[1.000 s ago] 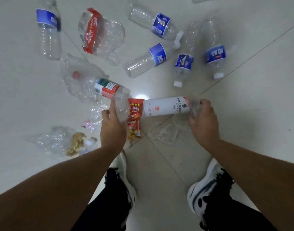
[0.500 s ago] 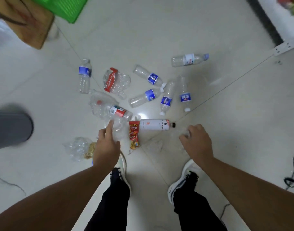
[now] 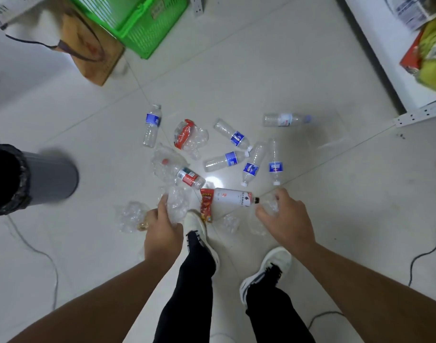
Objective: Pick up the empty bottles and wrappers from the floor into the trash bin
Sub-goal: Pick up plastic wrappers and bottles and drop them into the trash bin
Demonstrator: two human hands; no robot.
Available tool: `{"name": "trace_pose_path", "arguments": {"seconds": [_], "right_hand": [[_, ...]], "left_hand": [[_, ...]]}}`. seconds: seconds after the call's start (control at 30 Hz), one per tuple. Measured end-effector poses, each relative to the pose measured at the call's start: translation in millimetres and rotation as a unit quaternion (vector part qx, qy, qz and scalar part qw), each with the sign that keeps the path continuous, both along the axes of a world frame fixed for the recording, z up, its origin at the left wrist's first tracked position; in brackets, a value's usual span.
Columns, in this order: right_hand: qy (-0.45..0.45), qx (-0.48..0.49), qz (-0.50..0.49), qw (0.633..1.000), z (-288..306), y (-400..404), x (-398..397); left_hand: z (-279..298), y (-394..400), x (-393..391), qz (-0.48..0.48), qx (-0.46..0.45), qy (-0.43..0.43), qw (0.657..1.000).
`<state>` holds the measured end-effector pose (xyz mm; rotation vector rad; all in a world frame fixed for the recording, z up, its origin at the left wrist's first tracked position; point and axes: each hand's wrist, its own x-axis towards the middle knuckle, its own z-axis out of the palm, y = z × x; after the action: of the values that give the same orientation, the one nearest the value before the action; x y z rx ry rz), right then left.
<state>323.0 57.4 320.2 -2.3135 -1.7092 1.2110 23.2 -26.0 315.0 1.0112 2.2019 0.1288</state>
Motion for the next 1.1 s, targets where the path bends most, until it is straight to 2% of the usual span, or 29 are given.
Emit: {"name": "trace_pose_path", "arguments": {"seconds": [0.17,0.33,0.43,0.53,0.63,0.7,0.77,0.9,1.0,1.07,1.1], "right_hand": [[-0.074,0.004,0.051,0.996,-2.8,11.8,-8.9],[-0.064,-0.024,0.031,0.997,-7.2,39.6,-11.7],[-0.072,-0.015,0.006,0.997,-17.3,61.4,-8.2],[-0.065,-0.031,-0.023,0.997,-36.5,85.4,1.1],[-0.062,-0.043,-0.023,0.997,-76.1,109.1,15.2],[-0.059,-0.051,-0.022,0.997,-113.3,123.8,26.0],[-0.053,-0.056,-0.046,0.996,-154.8,138.0,37.2],[-0.062,-0.073,-0.028,0.995,-252.0,157.8,62.0],[-0.077,-0.088,-0.029,0.993,-322.3,157.5,71.4],[-0.082,-0.108,-0.039,0.99,-359.6,150.6,70.8],[-0.076,-0.113,-0.046,0.99,-373.7,146.3,68.6]], "left_hand": [[-11.9,23.4,-13.6,0.0,0.011,-0.021,1.0],[-21.1,46.0,-16.2,-0.029,0.015,-0.052,0.998],[-33.0,56.6,-0.8,-0.014,-0.005,-0.075,0.997],[-58.7,66.0,27.1,0.017,-0.035,-0.087,0.995],[-100.4,72.0,61.5,0.003,-0.038,-0.087,0.995],[-139.2,75.3,82.9,-0.053,-0.049,-0.057,0.996],[-184.1,77.2,100.3,-0.166,-0.048,-0.008,0.985],[-282.8,76.4,114.8,-0.354,-0.068,0.058,0.931],[-347.8,66.7,104.4,-0.477,-0.077,0.116,0.868],[-374.0,65.6,98.0,-0.533,-0.063,0.121,0.835],[-382.3,65.6,95.3,-0.54,-0.051,0.112,0.833]]}}
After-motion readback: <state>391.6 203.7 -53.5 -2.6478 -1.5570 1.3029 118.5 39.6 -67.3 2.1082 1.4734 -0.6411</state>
